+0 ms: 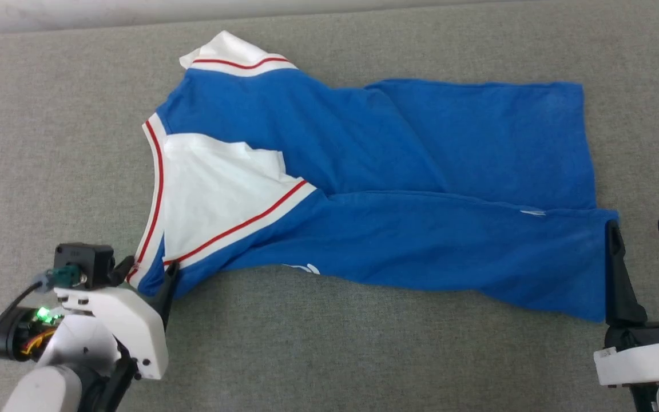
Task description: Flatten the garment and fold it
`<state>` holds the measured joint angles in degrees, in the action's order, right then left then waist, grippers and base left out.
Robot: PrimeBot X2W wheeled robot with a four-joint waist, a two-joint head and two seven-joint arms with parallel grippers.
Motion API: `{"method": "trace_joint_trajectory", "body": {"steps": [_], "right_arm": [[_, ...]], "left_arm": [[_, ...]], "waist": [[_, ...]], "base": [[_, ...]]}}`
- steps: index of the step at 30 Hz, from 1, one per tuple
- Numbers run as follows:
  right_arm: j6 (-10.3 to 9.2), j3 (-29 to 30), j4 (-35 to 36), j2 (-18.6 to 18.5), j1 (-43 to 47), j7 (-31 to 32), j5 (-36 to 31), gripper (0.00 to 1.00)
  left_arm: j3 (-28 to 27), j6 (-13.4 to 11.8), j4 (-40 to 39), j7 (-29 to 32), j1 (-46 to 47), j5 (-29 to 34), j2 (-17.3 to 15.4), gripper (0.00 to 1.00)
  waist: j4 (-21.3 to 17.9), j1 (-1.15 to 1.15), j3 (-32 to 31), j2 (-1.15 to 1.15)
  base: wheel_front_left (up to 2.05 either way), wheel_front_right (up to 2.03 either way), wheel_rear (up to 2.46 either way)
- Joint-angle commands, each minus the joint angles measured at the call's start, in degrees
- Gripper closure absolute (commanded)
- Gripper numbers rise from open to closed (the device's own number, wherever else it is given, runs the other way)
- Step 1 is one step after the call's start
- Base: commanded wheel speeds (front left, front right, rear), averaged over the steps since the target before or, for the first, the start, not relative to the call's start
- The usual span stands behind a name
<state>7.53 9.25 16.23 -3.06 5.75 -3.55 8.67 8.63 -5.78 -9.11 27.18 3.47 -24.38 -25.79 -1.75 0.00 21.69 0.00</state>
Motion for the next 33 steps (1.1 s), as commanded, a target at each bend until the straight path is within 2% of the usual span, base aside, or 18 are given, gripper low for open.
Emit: {"method": "trace_joint_trajectory", "body": {"steps": [1, 8, 9, 10, 15, 22, 28, 33], "right_arm": [[-0.04, -0.10, 0.11, 0.17, -1.07, 0.10, 0.22, 0.00], [-0.04, -0.75, 0.50, 0.18, -1.30, 1.10, -0.18, 0.00], [-0.04, -0.83, 0.57, 0.18, -1.36, 1.26, -0.21, 0.00], [-0.04, -0.91, 0.62, 0.18, -1.46, 1.41, -0.21, 0.00], [-0.04, -0.92, 0.91, -0.22, -2.17, 1.80, -0.09, 0.00], [-0.04, -0.26, 1.90, -1.31, -2.62, 4.05, 2.12, 0.00], [-0.04, 2.30, 3.95, -4.55, 0.31, 18.12, 7.35, 0.00], [-0.04, 4.75, 4.95, -4.43, 2.44, 29.28, 8.61, 0.00]], "left_arm": [[0.60, -0.50, 1.59, 2.02, -0.20, -0.42, -0.47, 0.00], [1.07, -0.98, 3.13, 8.95, -1.33, -2.18, -1.81, 0.00], [1.07, -1.06, 3.33, 9.99, -1.56, -2.66, -1.90, 0.85], [1.22, -0.82, 3.47, 10.92, -1.77, -3.16, -2.09, 1.00], [0.26, 0.17, 3.05, 11.71, -2.19, -6.96, -1.23, 1.00], [-4.61, -0.42, -0.15, 3.44, -1.72, -11.09, 2.78, 1.00], [-7.53, -0.32, -5.10, -0.48, -3.23, -12.78, 3.59, 1.00], [-7.63, -0.06, -6.86, -1.65, -3.23, -12.71, 3.69, 1.00]], "waist": [[0.11, 0.00, 0.26, 0.00], [0.16, 0.00, 0.74, 0.00], [0.14, 0.00, 0.81, 0.00], [0.08, 0.00, 0.91, 0.00], [-0.24, 0.00, 1.47, 0.00], [-0.81, 0.00, 1.64, 0.00], [-1.02, 0.00, 2.35, 0.00], [-0.62, 0.00, 3.29, 0.00]], "base": [[0.00, 0.00, 0.00], [0.00, 0.00, 0.00], [0.00, 0.00, 0.00], [0.00, 0.00, 0.00], [0.00, 0.00, 0.00], [0.00, 0.00, 0.00], [0.00, 0.00, 0.00], [0.00, 0.00, 0.00]]}}
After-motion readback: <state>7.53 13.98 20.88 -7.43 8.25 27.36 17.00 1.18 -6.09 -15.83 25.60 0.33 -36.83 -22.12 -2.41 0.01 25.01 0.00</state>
